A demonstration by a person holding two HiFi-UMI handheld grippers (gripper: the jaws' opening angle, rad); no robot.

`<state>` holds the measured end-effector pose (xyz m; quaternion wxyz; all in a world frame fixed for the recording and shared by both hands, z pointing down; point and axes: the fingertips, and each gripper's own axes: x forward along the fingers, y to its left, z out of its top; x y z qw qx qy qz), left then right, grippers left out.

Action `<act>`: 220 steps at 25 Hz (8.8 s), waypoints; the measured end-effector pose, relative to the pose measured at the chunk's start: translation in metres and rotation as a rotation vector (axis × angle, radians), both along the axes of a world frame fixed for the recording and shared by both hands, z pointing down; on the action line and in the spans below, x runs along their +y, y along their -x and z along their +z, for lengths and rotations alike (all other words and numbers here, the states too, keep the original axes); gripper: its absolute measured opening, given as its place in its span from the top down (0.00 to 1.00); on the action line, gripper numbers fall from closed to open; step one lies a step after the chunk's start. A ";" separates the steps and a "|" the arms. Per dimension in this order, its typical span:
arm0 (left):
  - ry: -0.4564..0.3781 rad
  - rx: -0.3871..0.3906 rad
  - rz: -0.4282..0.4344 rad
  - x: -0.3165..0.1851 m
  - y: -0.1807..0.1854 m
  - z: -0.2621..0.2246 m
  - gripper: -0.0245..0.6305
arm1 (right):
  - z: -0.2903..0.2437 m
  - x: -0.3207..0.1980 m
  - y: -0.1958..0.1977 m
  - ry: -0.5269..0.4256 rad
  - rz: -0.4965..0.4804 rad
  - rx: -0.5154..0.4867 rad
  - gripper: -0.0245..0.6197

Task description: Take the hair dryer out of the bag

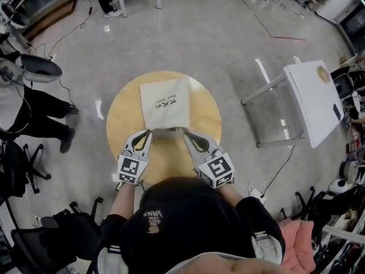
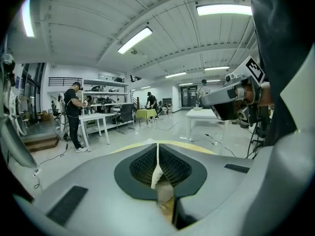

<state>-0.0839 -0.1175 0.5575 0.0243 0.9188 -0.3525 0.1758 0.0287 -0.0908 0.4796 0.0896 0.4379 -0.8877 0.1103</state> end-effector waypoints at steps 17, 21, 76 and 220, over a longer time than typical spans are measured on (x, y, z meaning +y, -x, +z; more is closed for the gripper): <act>0.096 -0.097 0.100 -0.020 -0.014 0.049 0.76 | 0.018 -0.004 0.002 0.039 -0.016 0.015 0.96; 0.096 -0.155 0.149 -0.018 -0.024 0.059 0.72 | 0.020 -0.006 0.001 0.043 -0.022 0.019 0.96; 0.261 -0.329 0.105 -0.043 -0.054 0.088 0.92 | 0.156 -0.037 0.053 0.219 -0.292 0.181 0.96; 0.327 -0.286 0.181 -0.061 -0.052 0.093 0.92 | 0.173 0.020 0.052 0.546 -0.551 0.165 0.42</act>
